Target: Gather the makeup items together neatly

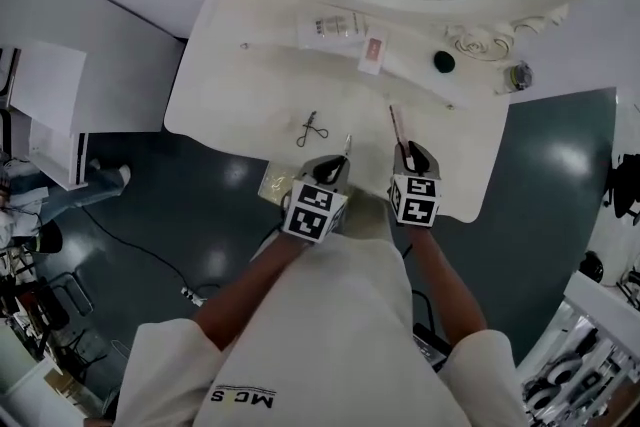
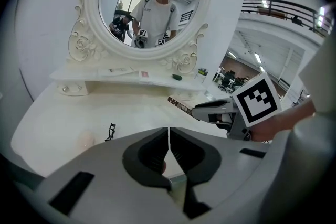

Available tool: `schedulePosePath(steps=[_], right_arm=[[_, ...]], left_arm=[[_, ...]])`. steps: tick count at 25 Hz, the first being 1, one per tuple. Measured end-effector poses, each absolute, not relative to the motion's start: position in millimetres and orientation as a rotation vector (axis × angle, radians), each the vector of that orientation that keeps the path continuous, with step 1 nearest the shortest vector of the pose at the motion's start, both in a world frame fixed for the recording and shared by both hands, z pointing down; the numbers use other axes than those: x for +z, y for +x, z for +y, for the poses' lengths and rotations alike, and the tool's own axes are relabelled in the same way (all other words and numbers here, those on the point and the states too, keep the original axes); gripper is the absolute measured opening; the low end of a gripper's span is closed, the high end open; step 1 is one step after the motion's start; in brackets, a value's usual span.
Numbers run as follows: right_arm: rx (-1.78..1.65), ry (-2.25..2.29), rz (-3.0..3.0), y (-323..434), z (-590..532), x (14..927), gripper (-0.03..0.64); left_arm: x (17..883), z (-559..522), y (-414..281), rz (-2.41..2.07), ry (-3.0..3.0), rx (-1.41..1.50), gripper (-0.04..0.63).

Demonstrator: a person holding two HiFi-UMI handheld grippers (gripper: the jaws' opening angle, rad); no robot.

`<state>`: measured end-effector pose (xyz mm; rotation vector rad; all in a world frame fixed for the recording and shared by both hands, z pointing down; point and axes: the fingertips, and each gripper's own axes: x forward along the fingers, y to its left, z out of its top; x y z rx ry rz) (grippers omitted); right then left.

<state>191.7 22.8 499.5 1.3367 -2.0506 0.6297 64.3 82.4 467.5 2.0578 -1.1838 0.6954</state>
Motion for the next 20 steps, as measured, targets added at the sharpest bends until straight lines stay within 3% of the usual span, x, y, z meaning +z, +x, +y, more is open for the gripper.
schedulePosePath(steps=[20], right_arm=[[0.815, 1.648, -1.825, 194.5, 67.2, 523.4, 0.086]], left_arm=[[480.9, 89.7, 59.6, -1.041, 2.149, 0.758, 0.020]])
